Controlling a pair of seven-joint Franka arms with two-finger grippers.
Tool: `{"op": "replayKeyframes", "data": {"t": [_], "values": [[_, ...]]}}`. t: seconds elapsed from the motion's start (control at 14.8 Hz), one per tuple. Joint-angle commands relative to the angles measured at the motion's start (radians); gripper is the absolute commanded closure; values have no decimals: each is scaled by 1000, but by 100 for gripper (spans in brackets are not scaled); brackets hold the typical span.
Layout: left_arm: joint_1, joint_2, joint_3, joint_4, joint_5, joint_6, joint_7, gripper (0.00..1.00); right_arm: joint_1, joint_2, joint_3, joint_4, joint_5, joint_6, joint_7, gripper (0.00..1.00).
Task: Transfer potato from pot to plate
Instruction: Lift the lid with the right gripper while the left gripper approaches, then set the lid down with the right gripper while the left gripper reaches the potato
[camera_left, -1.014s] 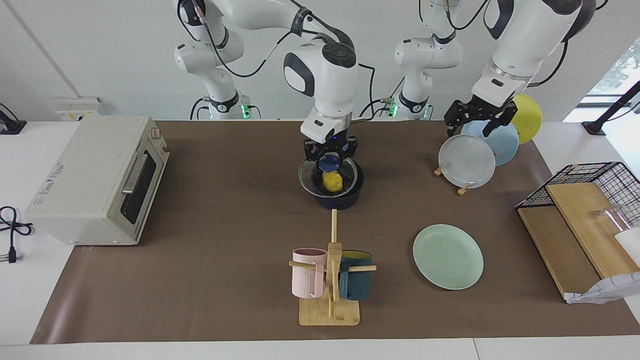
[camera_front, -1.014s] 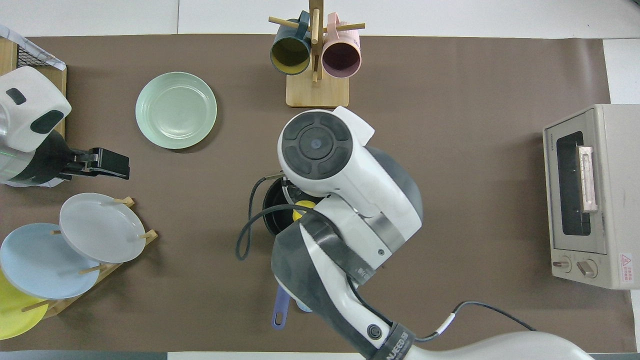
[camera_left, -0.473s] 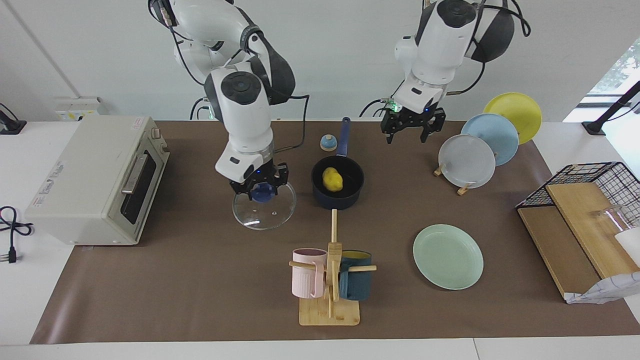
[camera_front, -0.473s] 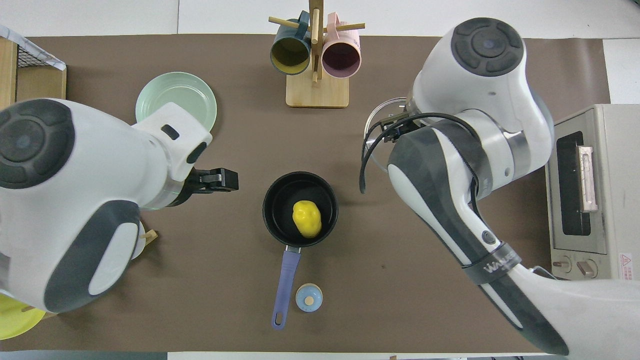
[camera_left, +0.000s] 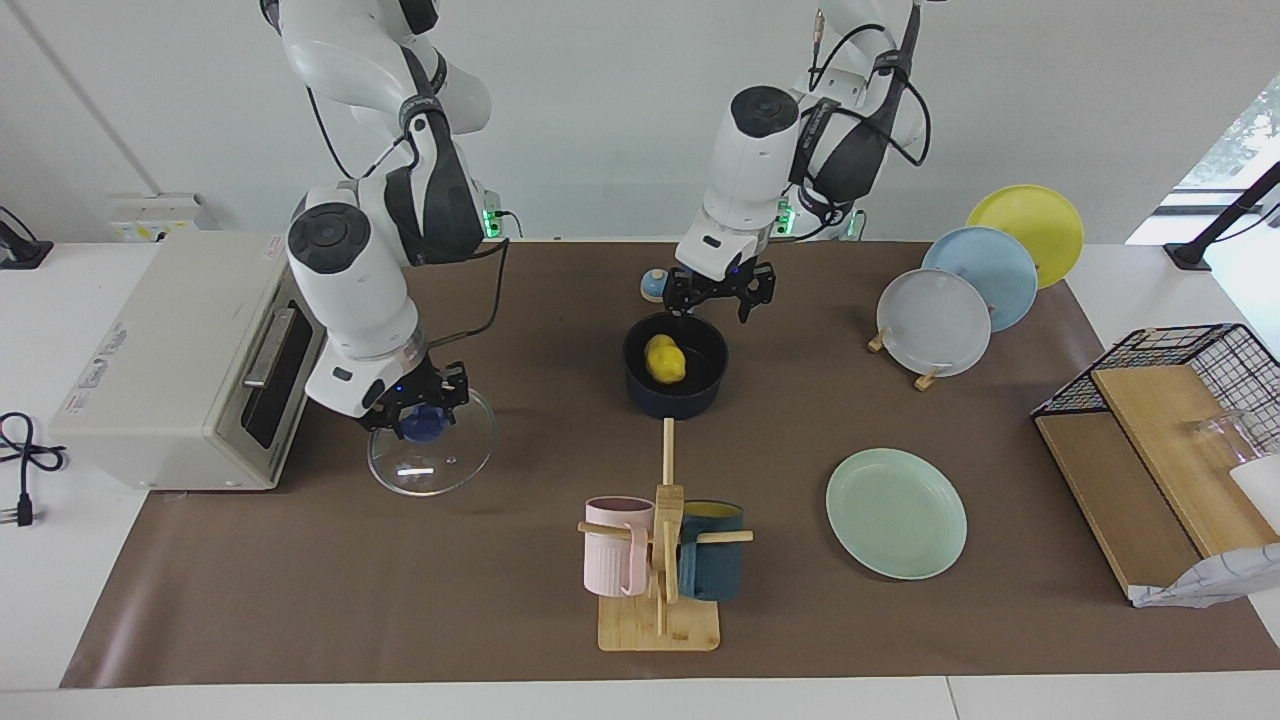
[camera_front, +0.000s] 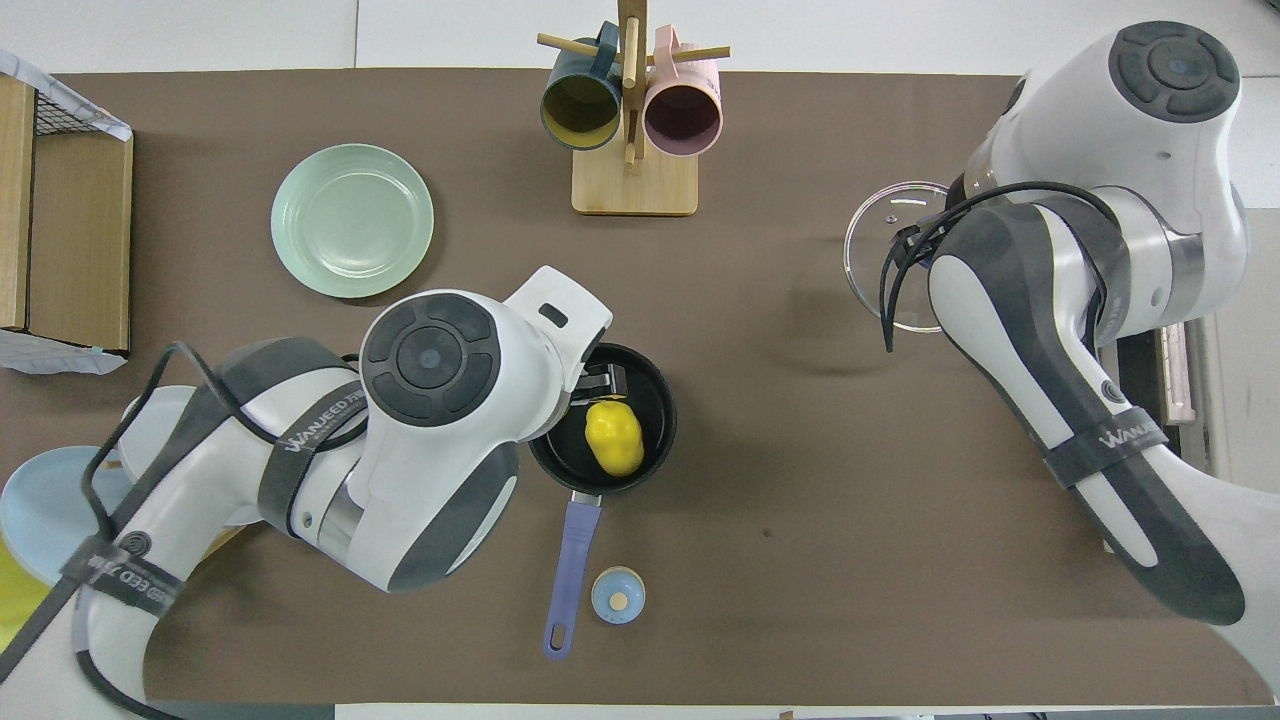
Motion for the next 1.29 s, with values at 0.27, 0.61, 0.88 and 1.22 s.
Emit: {"op": "replayKeyframes", "data": {"t": [0.27,0.61,0.88,1.22], "values": [[-26,42,17,-82,-14,144,-75,0,-102,3,12,-172,1,210,-119,36],[-56,74,17,-121,-14,229,-126,0,-105,23,10,-219,-1,238,-127,35],[-79,86,17,-121,-12,238,-155,0,-110,23,10,-224,1,244,-117,0],[-104,132,20,-117,-11,242,-167,0,-99,-46,12,-160,9,128,-113,0]]}}
